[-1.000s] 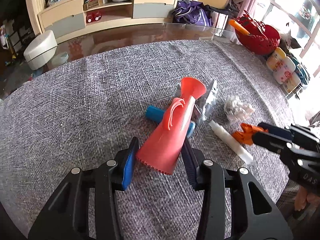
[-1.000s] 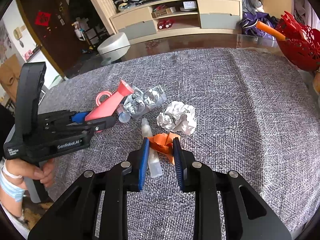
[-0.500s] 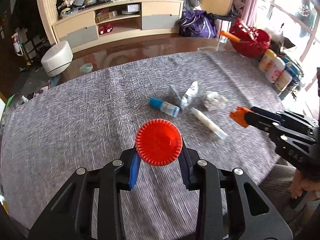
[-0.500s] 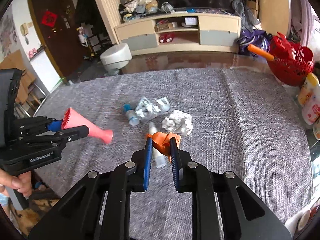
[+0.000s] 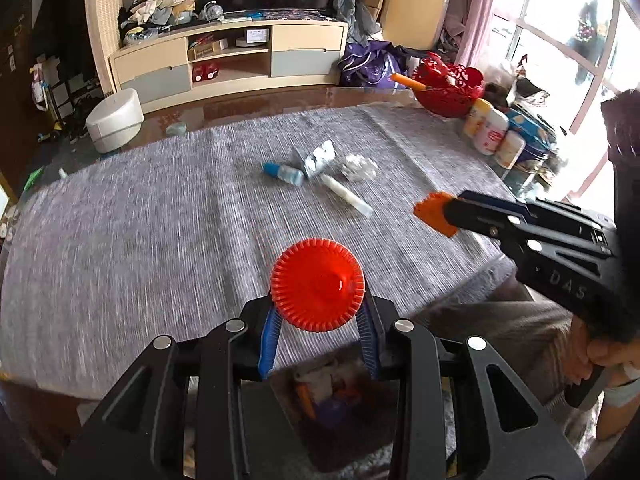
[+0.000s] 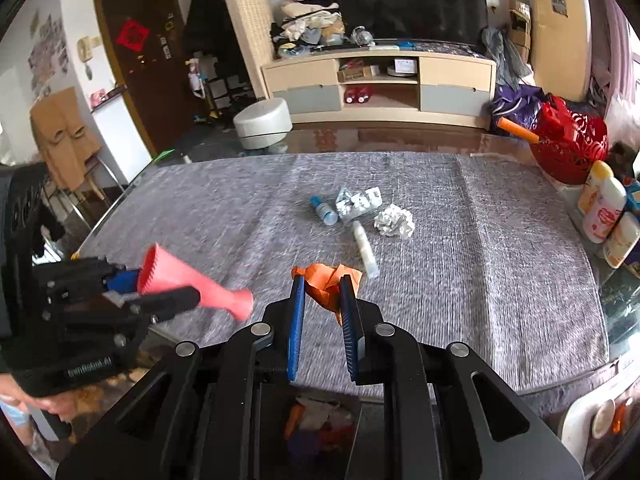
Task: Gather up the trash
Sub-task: 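Lower the pink horn and orange paper down to the black bin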
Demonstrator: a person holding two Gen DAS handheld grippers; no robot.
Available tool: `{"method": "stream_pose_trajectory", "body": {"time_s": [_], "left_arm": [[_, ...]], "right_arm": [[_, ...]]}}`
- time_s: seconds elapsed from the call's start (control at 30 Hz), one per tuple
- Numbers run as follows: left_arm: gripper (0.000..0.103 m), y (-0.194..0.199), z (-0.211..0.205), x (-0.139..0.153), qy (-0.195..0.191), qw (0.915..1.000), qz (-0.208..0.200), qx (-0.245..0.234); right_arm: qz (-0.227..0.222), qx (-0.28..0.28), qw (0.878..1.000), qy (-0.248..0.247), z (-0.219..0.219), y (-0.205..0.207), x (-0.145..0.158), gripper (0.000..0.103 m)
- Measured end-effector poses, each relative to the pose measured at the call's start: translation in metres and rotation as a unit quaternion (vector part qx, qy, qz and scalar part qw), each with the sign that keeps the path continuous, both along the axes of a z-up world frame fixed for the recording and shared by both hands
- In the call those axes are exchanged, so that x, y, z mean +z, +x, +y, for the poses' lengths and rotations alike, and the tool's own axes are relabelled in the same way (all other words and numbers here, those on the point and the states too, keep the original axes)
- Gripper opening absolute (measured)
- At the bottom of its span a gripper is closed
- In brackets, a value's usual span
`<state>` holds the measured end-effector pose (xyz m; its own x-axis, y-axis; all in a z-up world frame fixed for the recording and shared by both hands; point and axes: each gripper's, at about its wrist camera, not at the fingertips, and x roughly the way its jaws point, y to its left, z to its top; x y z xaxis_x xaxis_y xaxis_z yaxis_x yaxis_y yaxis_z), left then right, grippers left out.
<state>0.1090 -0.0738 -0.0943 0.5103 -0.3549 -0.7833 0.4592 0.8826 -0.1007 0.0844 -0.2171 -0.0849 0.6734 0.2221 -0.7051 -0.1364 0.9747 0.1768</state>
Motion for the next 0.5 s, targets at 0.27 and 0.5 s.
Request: {"method": "stream_pose_trajectory", "body": {"time_s": [0.27, 0.5], "left_arm": [[0.032, -0.050, 0.012, -0.028, -0.015, 0.9995, 0.026, 0.010], [0.032, -0.072, 0.015, -0.062, -0.015, 0.9981, 0.058, 0.014]], "right_arm": [[0.020, 0.021, 1.000, 0.000, 0.017, -0.038, -0.018, 0.019], [0.073, 0.021, 0.997, 0.024, 0.023, -0.056, -0.061, 0.019]]}}
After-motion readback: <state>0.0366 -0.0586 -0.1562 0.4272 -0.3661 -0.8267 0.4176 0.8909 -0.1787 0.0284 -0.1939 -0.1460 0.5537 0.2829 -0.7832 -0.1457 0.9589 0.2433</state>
